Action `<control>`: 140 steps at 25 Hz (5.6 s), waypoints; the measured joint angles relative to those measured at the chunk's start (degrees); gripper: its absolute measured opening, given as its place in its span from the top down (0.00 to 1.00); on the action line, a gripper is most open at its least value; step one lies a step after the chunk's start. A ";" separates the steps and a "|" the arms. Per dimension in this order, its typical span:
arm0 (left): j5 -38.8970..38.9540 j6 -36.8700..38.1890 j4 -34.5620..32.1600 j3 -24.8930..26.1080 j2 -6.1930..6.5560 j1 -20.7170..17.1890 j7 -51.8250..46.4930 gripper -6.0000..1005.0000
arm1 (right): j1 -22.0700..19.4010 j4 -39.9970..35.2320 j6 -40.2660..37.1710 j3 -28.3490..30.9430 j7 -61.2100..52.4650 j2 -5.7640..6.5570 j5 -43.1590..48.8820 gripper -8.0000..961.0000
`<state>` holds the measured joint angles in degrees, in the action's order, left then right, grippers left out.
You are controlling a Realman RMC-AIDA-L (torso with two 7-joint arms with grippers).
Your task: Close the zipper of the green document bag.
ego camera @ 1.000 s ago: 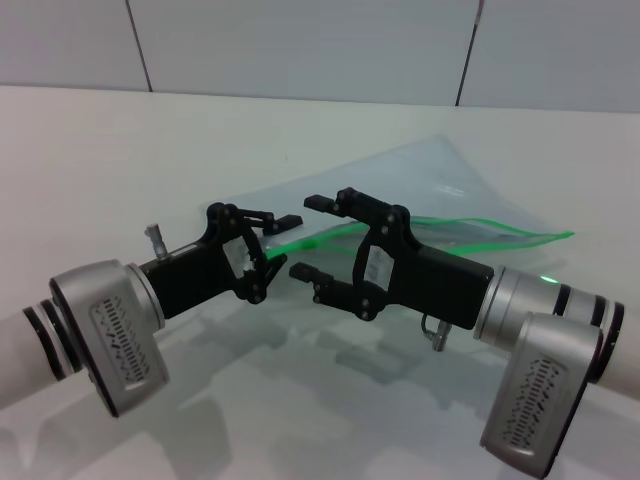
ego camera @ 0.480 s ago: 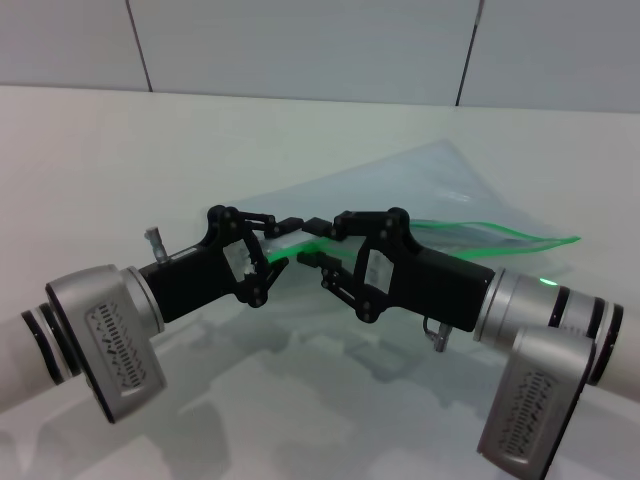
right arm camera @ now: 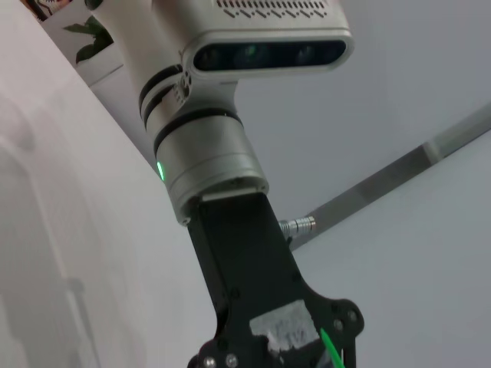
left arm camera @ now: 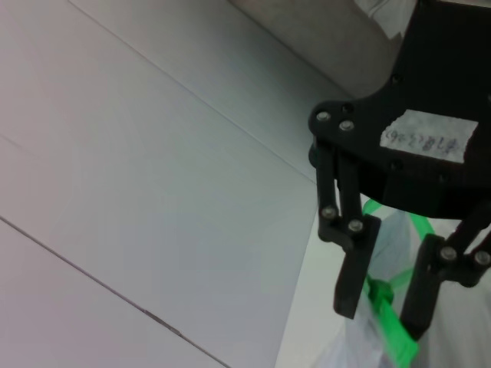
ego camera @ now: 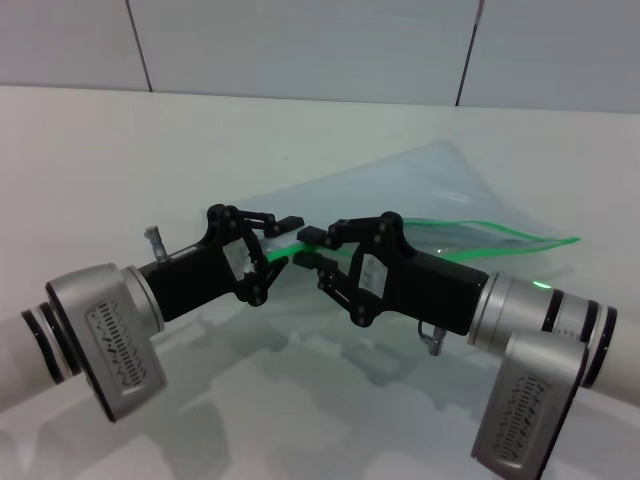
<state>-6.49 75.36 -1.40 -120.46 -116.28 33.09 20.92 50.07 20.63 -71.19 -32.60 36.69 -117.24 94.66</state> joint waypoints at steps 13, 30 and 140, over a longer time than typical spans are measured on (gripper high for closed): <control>-0.28 -0.56 0.00 -0.04 -0.08 0.19 0.00 0.94 | 0.12 2.90 2.87 4.43 6.20 0.00 1.10 0.81; -0.28 -0.07 0.00 -0.04 0.00 -0.02 0.14 0.94 | -3.02 3.46 2.85 7.89 8.66 0.23 0.79 0.91; 35.95 22.81 0.00 0.76 0.22 -7.88 -30.81 0.43 | -22.19 -8.02 -31.77 12.14 -40.55 0.55 -32.19 0.08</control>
<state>29.46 98.17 -1.41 -119.71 -116.07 25.21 -9.90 27.88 12.61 -102.96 -20.46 -3.85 -116.69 62.47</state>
